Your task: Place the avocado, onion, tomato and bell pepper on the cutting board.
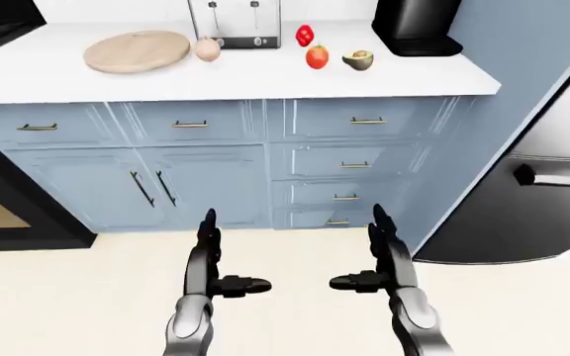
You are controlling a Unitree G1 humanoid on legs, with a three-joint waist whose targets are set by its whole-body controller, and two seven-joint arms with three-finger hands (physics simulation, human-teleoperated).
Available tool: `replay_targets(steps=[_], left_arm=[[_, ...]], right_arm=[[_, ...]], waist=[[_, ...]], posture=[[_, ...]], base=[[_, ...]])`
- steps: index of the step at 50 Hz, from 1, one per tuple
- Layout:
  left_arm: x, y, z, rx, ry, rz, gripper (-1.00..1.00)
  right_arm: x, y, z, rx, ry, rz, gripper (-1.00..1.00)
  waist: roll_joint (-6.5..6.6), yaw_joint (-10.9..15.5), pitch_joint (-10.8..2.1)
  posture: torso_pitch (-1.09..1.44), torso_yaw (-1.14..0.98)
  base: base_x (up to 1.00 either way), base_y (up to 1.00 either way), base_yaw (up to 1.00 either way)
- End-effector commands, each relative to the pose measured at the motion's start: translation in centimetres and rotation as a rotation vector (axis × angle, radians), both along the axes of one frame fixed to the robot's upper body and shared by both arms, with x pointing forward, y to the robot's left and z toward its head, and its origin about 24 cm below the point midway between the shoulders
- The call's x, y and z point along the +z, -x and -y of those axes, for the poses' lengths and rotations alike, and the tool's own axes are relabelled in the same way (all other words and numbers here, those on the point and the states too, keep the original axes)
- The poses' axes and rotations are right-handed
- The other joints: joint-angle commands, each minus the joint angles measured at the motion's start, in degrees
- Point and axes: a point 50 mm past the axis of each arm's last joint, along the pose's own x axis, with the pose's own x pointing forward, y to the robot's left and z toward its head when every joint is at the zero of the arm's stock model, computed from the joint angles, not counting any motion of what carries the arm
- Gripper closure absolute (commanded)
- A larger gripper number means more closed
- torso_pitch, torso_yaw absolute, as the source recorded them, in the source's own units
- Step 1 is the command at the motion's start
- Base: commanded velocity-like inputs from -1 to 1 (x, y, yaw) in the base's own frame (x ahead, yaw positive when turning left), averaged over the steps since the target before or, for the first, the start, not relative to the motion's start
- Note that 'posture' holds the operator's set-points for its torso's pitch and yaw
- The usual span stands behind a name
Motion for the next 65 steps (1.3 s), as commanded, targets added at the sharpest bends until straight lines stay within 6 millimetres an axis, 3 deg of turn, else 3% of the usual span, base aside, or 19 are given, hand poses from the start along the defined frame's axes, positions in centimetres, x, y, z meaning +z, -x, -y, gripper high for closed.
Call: replay_targets(steps=[1,3,4,5,7,8,20,30,50,62,63,65], left_arm=[[3.6,-1.2,-0.4,0.013,0.012,0.172,-1.0],[3.8,-1.3,-0.7,0.025,0.004,0.187,-1.0],[3.9,-1.3,-0.7,0.02,0.007,0.187,-1.0],[4.1,-1.3,-0.7,0.022,0.009,0.194,-1.0],[4.6,-1.3,-1.1,0.031,0.001,0.224,-1.0],[4.8,-1.3,-1.3,0.036,0.001,0.229,-1.0],[7.1,-2.1,-3.6,0.075,-0.015,0.266,-1.0],[9.5,-2.1,-5.3,0.074,-0.028,0.338,-1.0],[15.2,-1.5,-10.4,0.2,-0.078,0.462,-1.0],[16.9,-1.0,-11.9,0.237,-0.095,0.507,-1.0],[17.1,-0.9,-12.0,0.24,-0.096,0.513,-1.0],[17.4,-0.8,-12.2,0.246,-0.098,0.519,-1.0]], right_arm=[[3.7,-1.1,0.2,0.016,0.025,0.195,-1.0],[3.7,-1.1,0.3,0.022,0.026,0.194,-1.0],[3.7,-1.1,0.3,0.025,0.031,0.197,-1.0],[3.7,-1.1,0.3,0.028,0.034,0.197,-1.0],[4.0,-1.2,0.5,0.03,0.038,0.206,-1.0],[4.2,-1.3,0.6,0.028,0.04,0.208,-1.0],[7.5,-2.4,2.0,0.03,0.076,0.286,-1.0],[10.6,-3.1,3.8,0.005,0.107,0.348,-1.0],[17.3,-4.0,6.8,-0.043,0.142,0.476,-1.0],[19.4,-4.2,7.7,-0.055,0.164,0.527,-1.0],[19.5,-4.1,7.7,-0.055,0.165,0.531,-1.0],[19.7,-4.1,7.8,-0.055,0.168,0.536,-1.0]], waist=[[-0.45,-0.12,-0.05],[-0.06,0.39,-3.59],[-0.08,0.4,-2.99],[-0.37,0.3,-0.94],[-0.43,0.32,-3.97],[-0.42,0.37,-4.28],[-0.05,0.4,-5.16],[-0.04,0.43,-5.09],[0.25,0.33,-4.11],[0.23,0.37,-3.75],[0.44,0.31,-4.56],[0.55,0.29,-3.53]], posture=[[0.0,0.0],[0.0,0.0],[0.0,0.0],[0.0,0.0],[0.0,0.0],[0.0,0.0],[0.0,0.0],[0.0,0.0],[0.0,0.0],[0.0,0.0],[0.0,0.0],[0.0,0.0]], base=[[0.0,0.0,0.0],[0.0,0.0,0.0],[0.0,0.0,0.0],[0.0,0.0,0.0],[0.0,0.0,0.0],[0.0,0.0,0.0],[0.0,0.0,0.0],[0.0,0.0,0.0],[0.0,0.0,0.0],[0.01,0.0,0.0],[0.05,0.0,0.0],[0.06,0.0,0.0]])
